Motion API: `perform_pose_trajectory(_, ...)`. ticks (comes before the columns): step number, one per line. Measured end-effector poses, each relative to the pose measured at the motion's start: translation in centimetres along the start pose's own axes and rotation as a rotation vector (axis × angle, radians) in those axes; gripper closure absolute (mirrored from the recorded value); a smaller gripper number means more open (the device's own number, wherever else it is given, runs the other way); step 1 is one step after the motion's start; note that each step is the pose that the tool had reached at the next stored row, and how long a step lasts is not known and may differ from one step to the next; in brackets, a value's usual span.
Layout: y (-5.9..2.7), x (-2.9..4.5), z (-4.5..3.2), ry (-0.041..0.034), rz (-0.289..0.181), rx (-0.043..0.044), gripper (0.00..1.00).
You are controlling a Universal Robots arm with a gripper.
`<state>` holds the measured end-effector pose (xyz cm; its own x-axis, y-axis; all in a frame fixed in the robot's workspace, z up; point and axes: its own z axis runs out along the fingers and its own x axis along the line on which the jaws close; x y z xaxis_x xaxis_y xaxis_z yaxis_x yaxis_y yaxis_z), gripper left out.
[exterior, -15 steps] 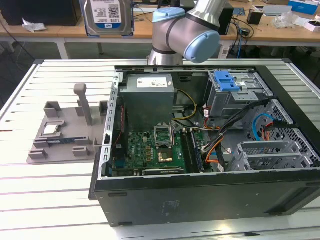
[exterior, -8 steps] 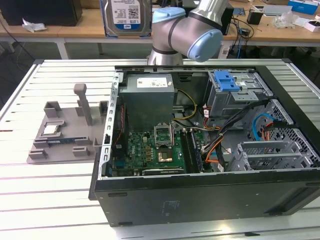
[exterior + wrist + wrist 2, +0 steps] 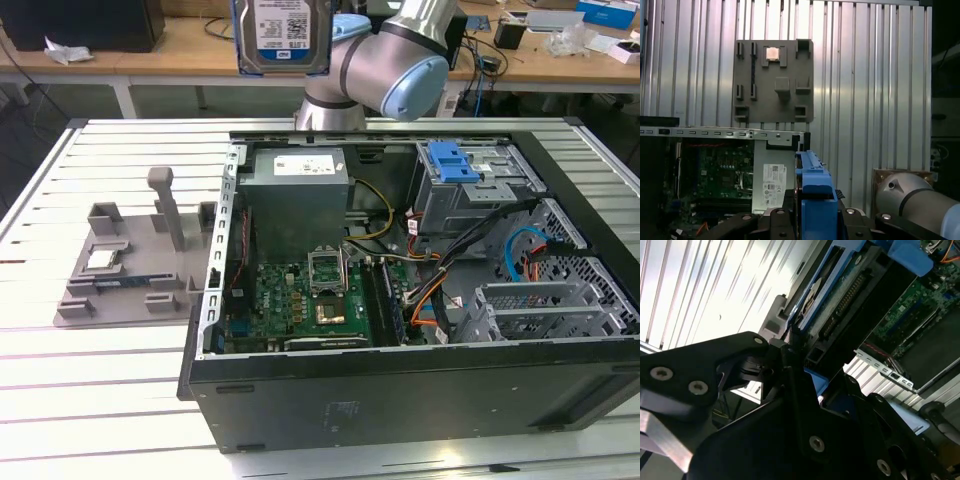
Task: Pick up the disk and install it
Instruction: 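Pick up the disk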
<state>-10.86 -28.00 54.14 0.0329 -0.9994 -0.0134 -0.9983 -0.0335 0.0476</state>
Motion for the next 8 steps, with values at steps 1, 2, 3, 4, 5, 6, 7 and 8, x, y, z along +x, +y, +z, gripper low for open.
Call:
perform_pose_trajectory(1,-0.47,0.02,-0.01,0.0001,0.000,-0.0001,0.63)
perform_pose_trajectory(2,-1.35,0.05,-0.01,0.0003,0.000,-0.0002,0.63)
perform_pose_trajectory(3,-1.94,0.07,-0.02,0.0004,0.000,-0.0003,0.63)
perform_pose_trajectory(4,-2.32,0.08,-0.02,0.0004,0.000,-0.0004,0.63)
perform_pose_trajectory(5,-2.73,0.09,-0.03,0.0005,0.000,-0.0004,0.63)
perform_pose_trajectory(6,-3.04,0.10,-0.03,0.0006,0.000,-0.0004,0.63)
perform_pose_trajectory(7,-3.40,0.12,-0.04,0.0006,0.000,-0.0005,0.63)
perform_pose_trajectory(8,-4.03,0.14,-0.05,0.0008,0.000,-0.0006,0.63)
